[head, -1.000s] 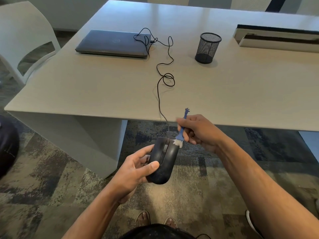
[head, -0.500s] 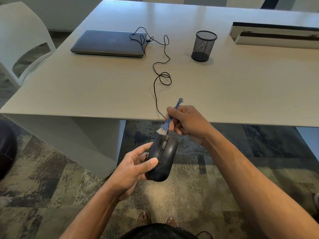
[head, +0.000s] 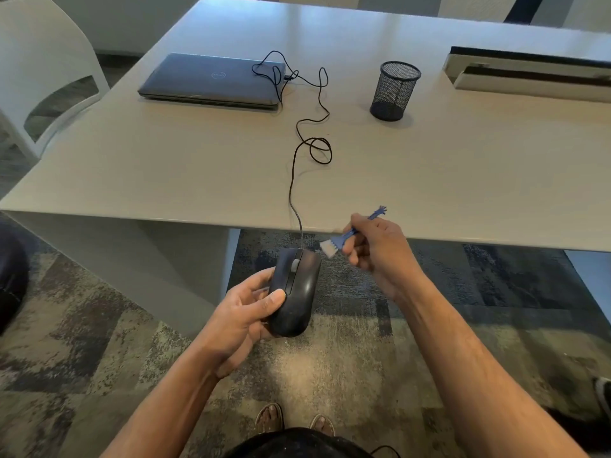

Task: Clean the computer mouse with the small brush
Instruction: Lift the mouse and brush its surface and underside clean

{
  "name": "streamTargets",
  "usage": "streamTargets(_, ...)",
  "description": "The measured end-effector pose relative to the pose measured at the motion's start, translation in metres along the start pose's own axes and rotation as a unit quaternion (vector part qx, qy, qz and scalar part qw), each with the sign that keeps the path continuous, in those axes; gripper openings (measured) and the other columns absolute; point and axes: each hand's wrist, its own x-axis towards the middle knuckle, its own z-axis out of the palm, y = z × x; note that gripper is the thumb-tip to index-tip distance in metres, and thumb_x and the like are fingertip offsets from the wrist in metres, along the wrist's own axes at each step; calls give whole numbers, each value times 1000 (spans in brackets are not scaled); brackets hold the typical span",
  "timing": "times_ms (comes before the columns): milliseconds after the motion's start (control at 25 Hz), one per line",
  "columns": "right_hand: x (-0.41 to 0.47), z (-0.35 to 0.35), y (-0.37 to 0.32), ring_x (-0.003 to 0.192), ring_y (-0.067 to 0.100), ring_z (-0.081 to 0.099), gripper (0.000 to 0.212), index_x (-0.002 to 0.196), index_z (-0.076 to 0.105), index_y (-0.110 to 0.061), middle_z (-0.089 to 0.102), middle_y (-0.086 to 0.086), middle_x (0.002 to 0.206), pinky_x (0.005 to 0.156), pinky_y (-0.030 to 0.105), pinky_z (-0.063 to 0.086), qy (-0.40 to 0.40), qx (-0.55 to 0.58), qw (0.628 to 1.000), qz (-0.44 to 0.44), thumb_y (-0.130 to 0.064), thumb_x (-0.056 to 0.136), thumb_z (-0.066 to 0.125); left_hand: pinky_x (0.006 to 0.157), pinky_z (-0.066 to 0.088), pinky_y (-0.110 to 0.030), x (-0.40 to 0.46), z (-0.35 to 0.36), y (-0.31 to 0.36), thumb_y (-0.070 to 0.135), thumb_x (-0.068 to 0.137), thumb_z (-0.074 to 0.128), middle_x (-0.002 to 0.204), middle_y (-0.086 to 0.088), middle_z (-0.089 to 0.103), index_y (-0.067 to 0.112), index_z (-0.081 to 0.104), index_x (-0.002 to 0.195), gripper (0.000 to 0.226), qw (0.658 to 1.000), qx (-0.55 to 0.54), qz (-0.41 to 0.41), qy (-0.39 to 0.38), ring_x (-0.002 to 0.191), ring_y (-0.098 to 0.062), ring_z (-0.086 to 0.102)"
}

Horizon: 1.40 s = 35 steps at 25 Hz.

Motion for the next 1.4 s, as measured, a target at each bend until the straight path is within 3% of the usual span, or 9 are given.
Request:
streamTargets(80, -3, 8, 5, 44, 12, 54, 33, 85, 64, -5, 68, 7, 60, 40, 20, 37, 29, 37, 999, -19, -22, 108, 46, 78, 61, -51, 2, 4, -2, 20, 82, 69, 122, -22, 68, 18, 68, 126, 44, 1000, -11, -4, 6, 99, -35, 70)
streamTargets(320, -28, 26, 29, 46, 15, 61, 37, 81, 64, -5, 70, 12, 63, 40, 20, 42, 58, 73, 995, -44, -17, 108, 42, 76, 62, -50, 5, 8, 1, 24, 83, 69, 124, -27, 66, 9, 60, 132, 52, 998, -59, -5, 15, 99, -43, 71)
streamTargets(840, -29, 24, 27, 50, 16, 64, 36, 84, 61, -7, 72, 10, 66, 43, 21, 45, 93, 96, 987, -88, -22, 109, 40, 72, 63, -46, 10, 13, 2, 27, 79, 73, 121, -26, 68, 5, 58, 133, 60, 997, -79, -13, 17, 98, -42, 72)
streamTargets(1000, -30, 28, 32, 51, 16, 64, 40, 85, 64, -3, 72, 12, 68, 44, 21, 45, 68, 59, 992, -92, -24, 109, 41, 72, 63, -44, 11, 13, 3, 23, 88, 69, 120, -25, 69, 5, 59, 130, 47, 996, -82, -2, 25, 98, -41, 72)
streamTargets(1120, -36, 30, 37, 51, 18, 63, 36, 94, 60, 3, 72, 13, 69, 45, 21, 46, 36, 50, 994, -96, -25, 109, 42, 70, 63, -44, 13, 13, 6, 25, 83, 70, 122, -26, 68, 3, 57, 130, 53, 996, -87, -2, 34, 99, -42, 71)
streamTargets(1280, -44, 27, 36, 51, 20, 63, 29, 93, 56, -4, 71, 15, 69, 44, 23, 46, -2, 32, 992, -119, -24, 108, 42, 71, 63, -44, 13, 15, 8, 27, 77, 73, 120, -25, 69, 3, 58, 126, 57, 995, -92, -4, 37, 99, -39, 72)
streamTargets(1400, -53, 24, 37, 50, 21, 63, 28, 91, 55, -7, 72, 14, 68, 43, 24, 45, -12, 15, 990, -136, -26, 107, 44, 71, 62, -44, 15, 16, 7, 23, 85, 69, 119, -25, 69, 3, 60, 124, 44, 995, -96, -2, 39, 98, -37, 73)
